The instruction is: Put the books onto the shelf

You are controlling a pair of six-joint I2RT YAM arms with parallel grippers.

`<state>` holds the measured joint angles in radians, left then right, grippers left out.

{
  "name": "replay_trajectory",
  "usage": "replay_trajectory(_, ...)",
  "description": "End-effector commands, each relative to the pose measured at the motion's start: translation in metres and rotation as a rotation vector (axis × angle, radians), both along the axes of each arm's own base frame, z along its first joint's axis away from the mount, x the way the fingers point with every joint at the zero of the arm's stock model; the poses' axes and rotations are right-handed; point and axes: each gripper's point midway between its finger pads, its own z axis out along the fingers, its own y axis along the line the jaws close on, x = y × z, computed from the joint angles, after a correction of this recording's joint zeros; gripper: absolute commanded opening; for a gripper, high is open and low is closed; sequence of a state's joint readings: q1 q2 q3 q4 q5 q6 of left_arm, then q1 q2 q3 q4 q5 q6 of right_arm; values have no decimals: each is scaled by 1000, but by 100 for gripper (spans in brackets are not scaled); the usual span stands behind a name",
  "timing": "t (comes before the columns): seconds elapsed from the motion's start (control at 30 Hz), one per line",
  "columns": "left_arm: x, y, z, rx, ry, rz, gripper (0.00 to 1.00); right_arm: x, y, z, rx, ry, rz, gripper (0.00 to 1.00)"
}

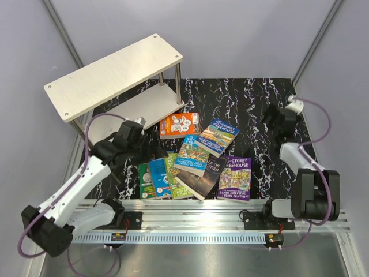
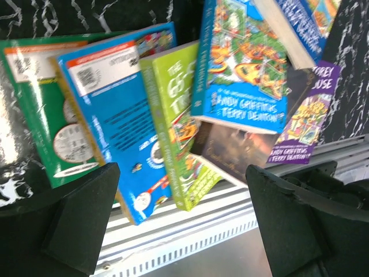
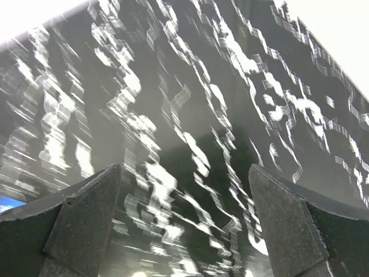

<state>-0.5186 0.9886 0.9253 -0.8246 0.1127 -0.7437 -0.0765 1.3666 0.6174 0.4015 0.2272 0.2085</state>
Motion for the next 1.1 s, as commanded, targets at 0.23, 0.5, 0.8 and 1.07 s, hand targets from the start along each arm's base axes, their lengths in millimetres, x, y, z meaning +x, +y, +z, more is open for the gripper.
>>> replay_trajectory(0.23, 3, -15, 56, 293, -116, 37, 99, -59, 46, 63, 802, 134, -415, 100)
replay_trajectory(0.5, -25, -28, 33, 224, -80, -24, 99, -66, 169, 23, 1287, 305, 221, 100)
replay_trajectory(0.8, -46, -27, 26, 162, -58, -103, 99, -78, 194, -14, 1290, 433, 290, 100)
replay_trajectory(1.07, -58, -4, 32, 156, -68, -62, 99, -75, 211, -66, 1279, 526, 261, 100)
